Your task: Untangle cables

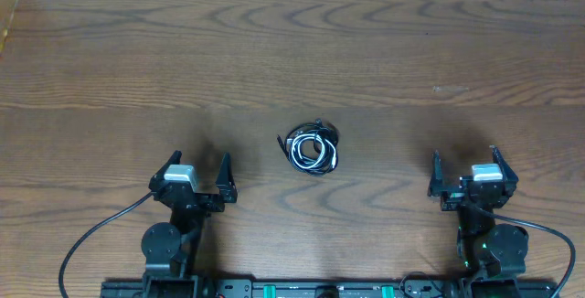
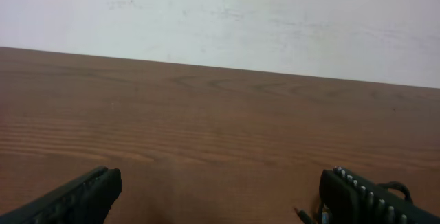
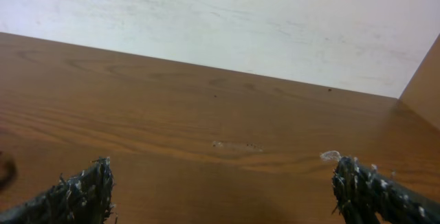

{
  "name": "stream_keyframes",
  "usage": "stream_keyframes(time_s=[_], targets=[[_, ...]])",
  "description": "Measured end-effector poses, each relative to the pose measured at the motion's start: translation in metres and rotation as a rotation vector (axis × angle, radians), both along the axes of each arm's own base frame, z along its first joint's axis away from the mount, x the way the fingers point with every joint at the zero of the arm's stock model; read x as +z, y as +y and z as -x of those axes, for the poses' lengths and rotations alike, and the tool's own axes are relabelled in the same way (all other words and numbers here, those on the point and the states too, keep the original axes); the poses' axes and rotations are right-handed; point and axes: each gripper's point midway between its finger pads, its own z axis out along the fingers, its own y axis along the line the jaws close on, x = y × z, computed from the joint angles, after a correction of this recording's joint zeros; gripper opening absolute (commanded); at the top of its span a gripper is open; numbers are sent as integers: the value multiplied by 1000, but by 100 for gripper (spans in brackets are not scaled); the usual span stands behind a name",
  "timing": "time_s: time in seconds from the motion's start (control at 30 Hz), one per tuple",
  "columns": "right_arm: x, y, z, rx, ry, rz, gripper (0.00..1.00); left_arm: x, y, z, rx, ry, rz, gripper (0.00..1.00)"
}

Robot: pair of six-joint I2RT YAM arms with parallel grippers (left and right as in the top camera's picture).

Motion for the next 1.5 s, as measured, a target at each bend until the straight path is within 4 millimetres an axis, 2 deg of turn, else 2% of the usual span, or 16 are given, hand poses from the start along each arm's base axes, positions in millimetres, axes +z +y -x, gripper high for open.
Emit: stream_keyframes(time_s=[0.27,0.33,0.47,0.53,0.63,0.73,0.83,0.93,1.07,1.17,1.3,1.37,1.43,1.5], targets=[[0,0,0,-2,-1,0,99,11,-6,0,-37,-49,4,98],[0,0,0,-2,0,0,99,30,-15,1,-86,-130,8,98],[0,0,0,-3,0,1,99,81,-31,14,-191,-288,31,98],[0,0,0,-3,-1,0,99,113,-38,26,-236,-357,46,98],[0,0,0,-3,-1,1,99,174,-46,54,-302,-487,44,98],[0,0,0,-3,0,1,99,226,-50,87,-336,-579,36,97],[0,0,0,-3,-1,1,99,259,-49,110,-335,-595,36,98],[0,-1,0,-3,-1,0,99,282,-47,118,-325,-511,48,98],[0,-1,0,-3,1,1,99,296,-48,106,-317,-273,81,98],[0,-1,0,-3,1,1,99,306,-48,90,-307,-79,107,98],[0,-1,0,-6,0,1,99,307,-49,64,-289,202,147,98],[0,-1,0,-6,1,1,99,300,-50,49,-279,329,163,98],[0,-1,0,-6,0,1,99,283,-51,34,-267,472,180,98],[0,-1,0,-6,0,1,99,258,-51,20,-251,631,196,98]])
